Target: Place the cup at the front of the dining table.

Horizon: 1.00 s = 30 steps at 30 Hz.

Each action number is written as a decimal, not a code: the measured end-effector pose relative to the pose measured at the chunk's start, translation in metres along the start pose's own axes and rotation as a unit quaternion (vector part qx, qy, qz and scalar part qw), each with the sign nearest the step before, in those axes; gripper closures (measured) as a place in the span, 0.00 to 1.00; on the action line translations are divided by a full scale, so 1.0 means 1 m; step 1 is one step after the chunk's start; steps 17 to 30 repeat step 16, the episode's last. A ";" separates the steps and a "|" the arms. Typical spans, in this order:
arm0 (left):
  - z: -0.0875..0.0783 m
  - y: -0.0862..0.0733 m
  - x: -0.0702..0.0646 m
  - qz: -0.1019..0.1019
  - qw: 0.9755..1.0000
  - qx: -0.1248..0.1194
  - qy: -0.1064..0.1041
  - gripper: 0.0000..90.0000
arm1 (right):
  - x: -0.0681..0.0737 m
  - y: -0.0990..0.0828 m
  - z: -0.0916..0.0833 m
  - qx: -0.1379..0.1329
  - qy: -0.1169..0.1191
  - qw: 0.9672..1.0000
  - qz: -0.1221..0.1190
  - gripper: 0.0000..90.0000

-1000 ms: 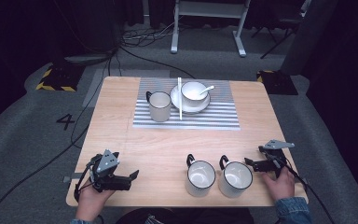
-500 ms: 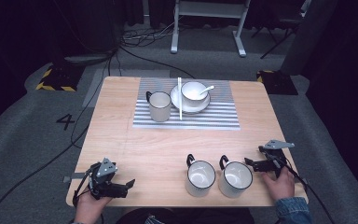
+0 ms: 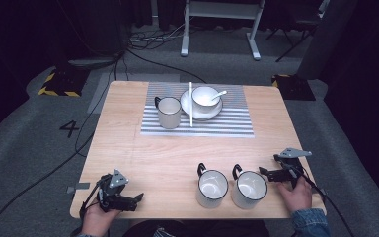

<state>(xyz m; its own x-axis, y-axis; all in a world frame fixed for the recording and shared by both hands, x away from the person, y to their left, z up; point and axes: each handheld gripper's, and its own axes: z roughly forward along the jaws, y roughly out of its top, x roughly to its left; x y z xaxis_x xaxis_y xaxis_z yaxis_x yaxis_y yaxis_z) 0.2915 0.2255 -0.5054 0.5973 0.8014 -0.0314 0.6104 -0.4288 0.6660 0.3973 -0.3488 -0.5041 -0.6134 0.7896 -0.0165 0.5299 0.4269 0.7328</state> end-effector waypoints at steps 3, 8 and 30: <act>0.001 -0.001 0.000 0.001 1.000 -0.007 0.001 0.00 | 0.000 0.000 0.000 0.000 0.000 1.000 0.000 0.11; 0.002 -0.002 -0.003 -0.006 1.000 -0.017 0.009 0.00 | 0.000 0.000 0.000 0.000 0.000 1.000 0.000 0.11; 0.003 -0.001 -0.004 -0.003 1.000 -0.014 0.007 0.00 | 0.000 0.000 0.000 0.000 0.000 1.000 0.000 0.11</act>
